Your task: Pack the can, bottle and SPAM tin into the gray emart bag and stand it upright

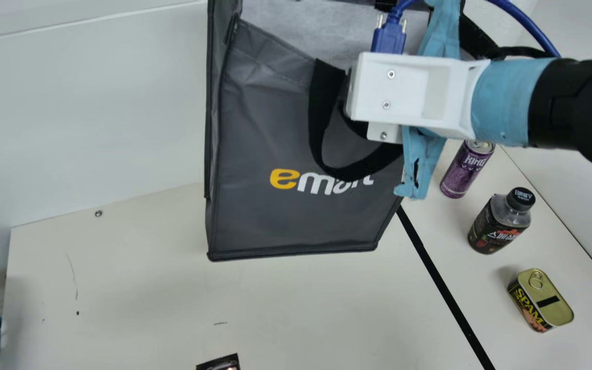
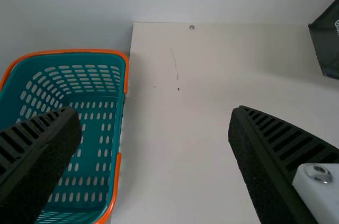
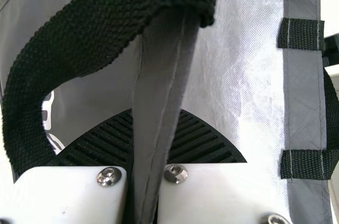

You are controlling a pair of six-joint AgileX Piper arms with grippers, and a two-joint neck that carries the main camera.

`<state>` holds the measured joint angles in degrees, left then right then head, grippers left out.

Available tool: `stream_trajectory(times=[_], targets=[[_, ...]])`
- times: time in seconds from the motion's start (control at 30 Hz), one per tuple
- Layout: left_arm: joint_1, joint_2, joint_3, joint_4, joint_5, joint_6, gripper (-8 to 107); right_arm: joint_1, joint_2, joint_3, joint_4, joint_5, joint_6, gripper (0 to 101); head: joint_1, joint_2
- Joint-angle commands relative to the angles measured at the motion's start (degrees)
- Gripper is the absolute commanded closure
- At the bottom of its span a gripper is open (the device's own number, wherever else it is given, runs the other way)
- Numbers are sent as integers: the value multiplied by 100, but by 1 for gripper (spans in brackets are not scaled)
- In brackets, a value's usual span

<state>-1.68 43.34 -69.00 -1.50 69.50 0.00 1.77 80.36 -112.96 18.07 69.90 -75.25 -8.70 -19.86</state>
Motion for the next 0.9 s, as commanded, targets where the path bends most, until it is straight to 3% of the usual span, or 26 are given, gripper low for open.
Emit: stream_trajectory(times=[0.0, 0.87], targets=[[0, 0, 0, 0, 0, 0, 9, 52, -110, 84, -47, 0, 32, 101, -130, -14], [0, 0, 0, 0, 0, 0, 9, 967, -1009, 1110, -609, 0, 603, 101, -130, -14]])
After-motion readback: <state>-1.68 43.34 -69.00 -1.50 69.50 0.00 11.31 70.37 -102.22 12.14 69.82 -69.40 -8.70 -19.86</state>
